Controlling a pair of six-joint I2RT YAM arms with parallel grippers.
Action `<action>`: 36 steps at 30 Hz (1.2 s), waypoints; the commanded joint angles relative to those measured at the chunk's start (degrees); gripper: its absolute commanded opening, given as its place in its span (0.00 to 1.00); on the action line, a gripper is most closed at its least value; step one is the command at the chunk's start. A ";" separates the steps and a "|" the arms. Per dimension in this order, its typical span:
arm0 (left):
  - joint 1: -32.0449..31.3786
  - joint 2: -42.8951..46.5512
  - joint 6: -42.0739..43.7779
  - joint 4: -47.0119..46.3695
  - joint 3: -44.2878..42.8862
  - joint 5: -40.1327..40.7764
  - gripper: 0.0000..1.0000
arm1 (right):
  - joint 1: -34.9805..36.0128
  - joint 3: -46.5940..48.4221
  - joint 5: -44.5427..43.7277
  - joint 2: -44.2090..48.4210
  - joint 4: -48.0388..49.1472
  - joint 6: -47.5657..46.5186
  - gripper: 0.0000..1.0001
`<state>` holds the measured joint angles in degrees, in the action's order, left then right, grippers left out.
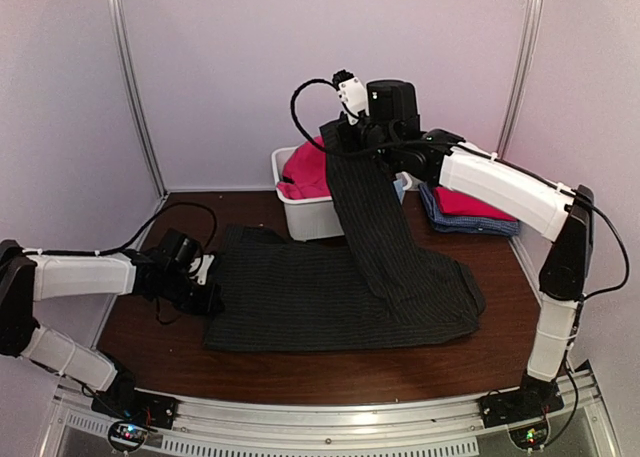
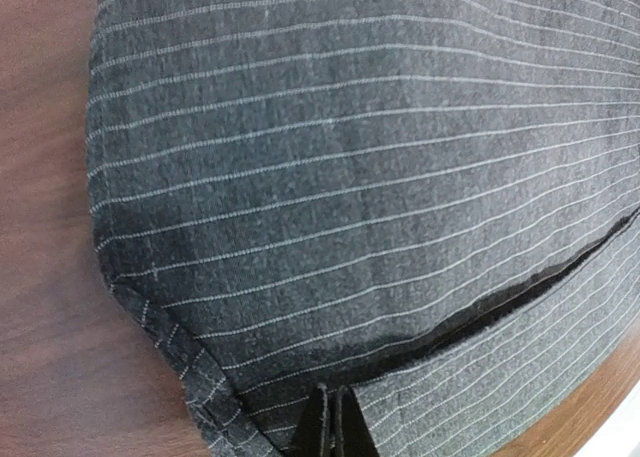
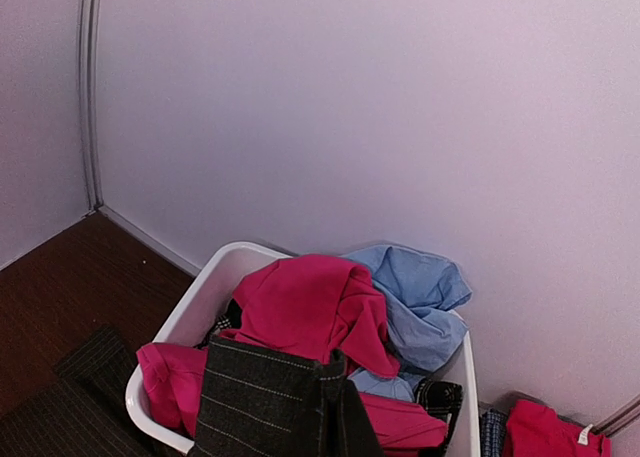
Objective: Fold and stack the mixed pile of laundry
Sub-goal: Adjust the 1/3-folded shirt at the center of the board.
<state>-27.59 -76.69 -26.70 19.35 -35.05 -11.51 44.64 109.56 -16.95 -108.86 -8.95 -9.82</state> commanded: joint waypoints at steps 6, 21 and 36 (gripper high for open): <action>-0.17 3.39 0.99 -1.66 -4.72 6.98 0.00 | -0.89 1.21 -5.90 5.05 2.71 -5.21 0.00; 1.22 3.03 0.86 -9.51 -5.55 14.38 0.00 | -2.95 8.05 -5.91 3.73 7.81 -9.73 0.00; 1.36 -9.42 2.09 -10.98 -9.70 16.66 0.05 | -2.85 1.74 -3.57 1.18 9.38 -8.25 0.00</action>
<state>-26.68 -84.05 -25.36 9.50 -42.09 4.10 41.36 113.34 -21.45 -107.37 -0.21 -19.44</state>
